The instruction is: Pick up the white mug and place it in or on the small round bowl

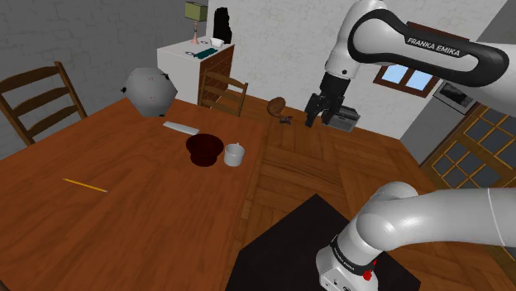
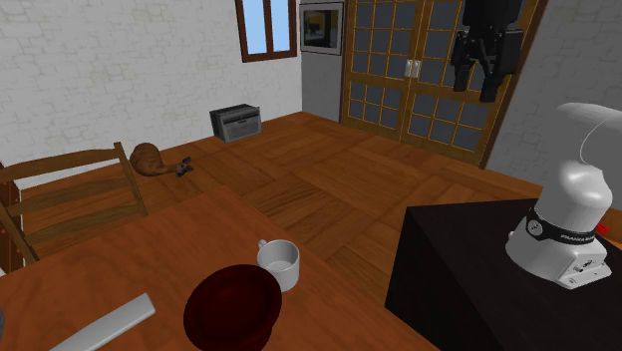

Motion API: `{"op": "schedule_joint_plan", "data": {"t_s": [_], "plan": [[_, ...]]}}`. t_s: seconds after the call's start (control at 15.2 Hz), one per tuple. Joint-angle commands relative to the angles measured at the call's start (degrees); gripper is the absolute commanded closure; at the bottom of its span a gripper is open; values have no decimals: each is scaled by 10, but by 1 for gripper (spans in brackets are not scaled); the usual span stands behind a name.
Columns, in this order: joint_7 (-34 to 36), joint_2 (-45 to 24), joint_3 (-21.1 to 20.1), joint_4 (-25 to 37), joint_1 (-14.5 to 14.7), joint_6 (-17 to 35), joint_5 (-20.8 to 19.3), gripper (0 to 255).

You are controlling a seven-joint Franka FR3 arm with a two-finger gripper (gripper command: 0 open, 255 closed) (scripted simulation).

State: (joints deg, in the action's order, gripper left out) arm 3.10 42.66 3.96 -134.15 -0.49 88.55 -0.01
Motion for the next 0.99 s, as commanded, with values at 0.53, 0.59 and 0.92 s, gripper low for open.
{"op": "schedule_joint_plan", "data": {"t_s": [0.53, 0.59, 0.92], "plan": [[-31, -113, 5, -40, 13, 165, -7, 0], [-35, -130, 6, -41, 15, 185, -8, 0], [-54, -225, 8, -35, 23, 280, -9, 0]]}}
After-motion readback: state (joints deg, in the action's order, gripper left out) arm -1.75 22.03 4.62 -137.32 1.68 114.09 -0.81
